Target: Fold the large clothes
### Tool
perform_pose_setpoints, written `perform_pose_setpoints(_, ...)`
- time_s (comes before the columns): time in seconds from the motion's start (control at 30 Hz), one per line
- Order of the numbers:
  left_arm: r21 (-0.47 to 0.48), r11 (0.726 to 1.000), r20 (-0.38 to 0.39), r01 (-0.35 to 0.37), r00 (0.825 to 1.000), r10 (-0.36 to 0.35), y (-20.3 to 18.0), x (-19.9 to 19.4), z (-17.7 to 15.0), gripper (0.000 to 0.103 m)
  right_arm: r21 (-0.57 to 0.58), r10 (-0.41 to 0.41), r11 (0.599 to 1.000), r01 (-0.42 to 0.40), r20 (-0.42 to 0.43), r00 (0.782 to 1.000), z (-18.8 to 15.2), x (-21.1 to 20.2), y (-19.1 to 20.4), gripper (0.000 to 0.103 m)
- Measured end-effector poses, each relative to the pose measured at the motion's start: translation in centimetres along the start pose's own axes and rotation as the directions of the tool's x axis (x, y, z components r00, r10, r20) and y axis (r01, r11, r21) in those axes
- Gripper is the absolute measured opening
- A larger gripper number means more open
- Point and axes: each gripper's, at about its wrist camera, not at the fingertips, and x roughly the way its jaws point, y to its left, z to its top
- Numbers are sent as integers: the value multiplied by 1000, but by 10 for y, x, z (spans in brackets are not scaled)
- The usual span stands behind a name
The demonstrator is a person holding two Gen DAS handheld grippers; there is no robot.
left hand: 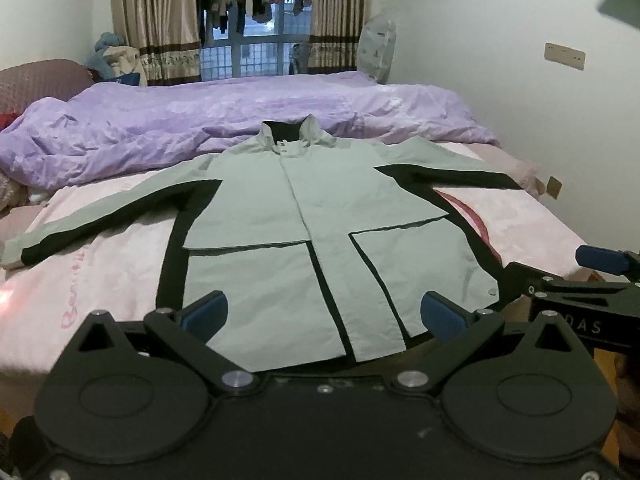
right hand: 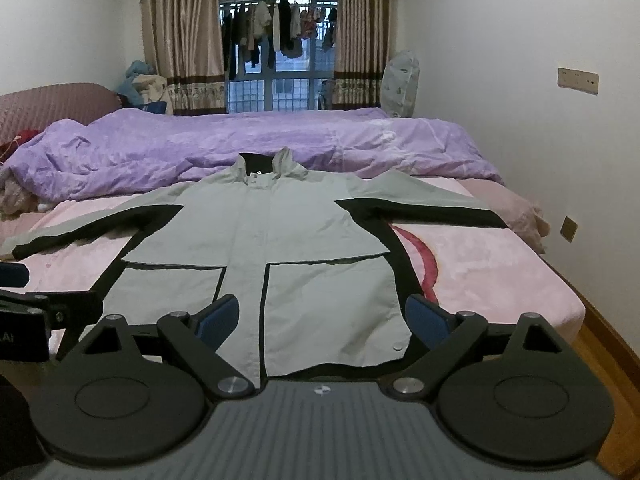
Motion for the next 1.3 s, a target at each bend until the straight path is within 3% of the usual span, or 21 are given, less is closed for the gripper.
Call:
perform_pose_setpoints(0.6, 4, 1000, 28, -31, 999, 31, 1, 0, -4, 103, -10, 43, 999, -43, -23, 999, -4, 2, 6, 103)
perform_pose_setpoints(1.3, 29, 1000, 41, -6, 999, 4, 1, -4, -5, 103, -27, 58, 998, -58, -4, 998, -3, -2, 12, 103)
